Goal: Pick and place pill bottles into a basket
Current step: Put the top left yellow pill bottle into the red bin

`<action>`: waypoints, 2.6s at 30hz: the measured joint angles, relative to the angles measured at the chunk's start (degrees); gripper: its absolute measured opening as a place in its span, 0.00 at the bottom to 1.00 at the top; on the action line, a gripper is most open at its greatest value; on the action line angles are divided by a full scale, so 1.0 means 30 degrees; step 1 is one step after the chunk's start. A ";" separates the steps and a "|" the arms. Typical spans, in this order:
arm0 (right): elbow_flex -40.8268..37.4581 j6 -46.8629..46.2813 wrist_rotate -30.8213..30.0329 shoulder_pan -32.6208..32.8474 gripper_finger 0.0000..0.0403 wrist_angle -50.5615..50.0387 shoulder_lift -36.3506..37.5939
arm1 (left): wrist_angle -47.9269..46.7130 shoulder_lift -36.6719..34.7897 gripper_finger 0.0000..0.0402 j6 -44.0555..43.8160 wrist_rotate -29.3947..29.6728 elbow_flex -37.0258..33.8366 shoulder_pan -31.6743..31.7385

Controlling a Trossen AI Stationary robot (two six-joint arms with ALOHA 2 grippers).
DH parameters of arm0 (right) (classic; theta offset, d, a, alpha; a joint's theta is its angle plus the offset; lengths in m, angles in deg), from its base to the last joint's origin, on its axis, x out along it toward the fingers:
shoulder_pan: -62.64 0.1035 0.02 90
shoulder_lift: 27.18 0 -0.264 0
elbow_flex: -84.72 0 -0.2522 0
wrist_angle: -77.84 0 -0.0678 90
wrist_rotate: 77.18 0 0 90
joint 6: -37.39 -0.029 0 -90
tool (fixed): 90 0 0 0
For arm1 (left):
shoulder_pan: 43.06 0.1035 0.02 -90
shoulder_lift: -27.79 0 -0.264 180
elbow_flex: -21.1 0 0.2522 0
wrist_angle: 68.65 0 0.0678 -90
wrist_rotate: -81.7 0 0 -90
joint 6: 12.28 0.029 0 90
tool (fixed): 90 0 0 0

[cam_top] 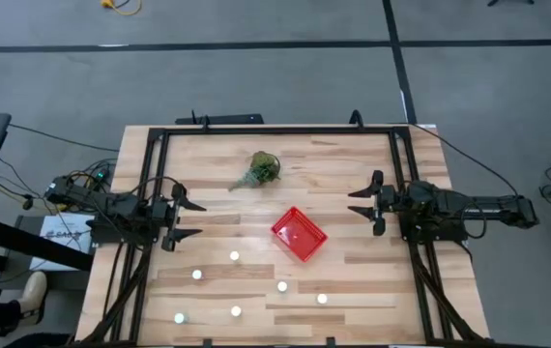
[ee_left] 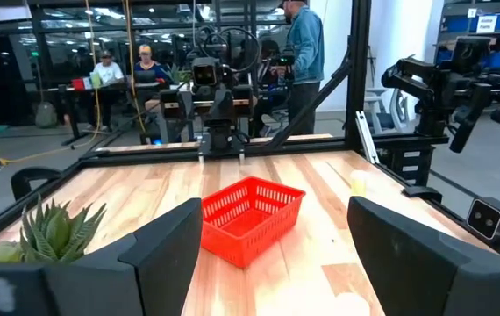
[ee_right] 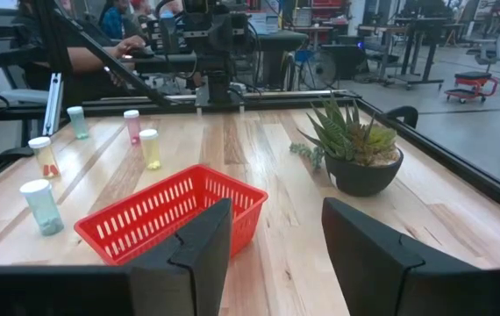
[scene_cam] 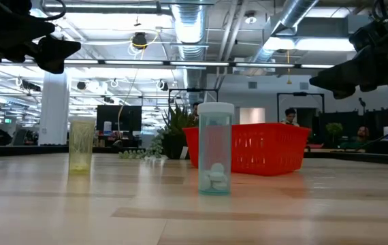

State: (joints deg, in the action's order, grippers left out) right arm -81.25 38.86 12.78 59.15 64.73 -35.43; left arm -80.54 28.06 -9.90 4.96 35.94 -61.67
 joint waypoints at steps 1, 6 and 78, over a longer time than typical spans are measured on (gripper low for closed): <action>0.0002 -0.0002 0.0000 0.0006 0.43 0.0002 0.0000 | -0.0004 0.0000 0.69 -0.0004 0.0000 0.0000 0.0000; 0.0001 0.0002 0.0000 0.0006 0.43 0.0004 0.0000 | -0.0047 0.0053 0.69 -0.1185 0.0050 0.0018 0.0007; 0.0000 -0.0003 0.0000 0.0000 0.43 -0.0001 0.0000 | -0.1790 2.6542 0.46 -0.2682 -0.4167 1.0958 -0.0015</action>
State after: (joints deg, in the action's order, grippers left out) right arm -81.25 38.85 12.78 59.15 64.72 -35.43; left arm -85.91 107.69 -17.95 -7.54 68.82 -61.72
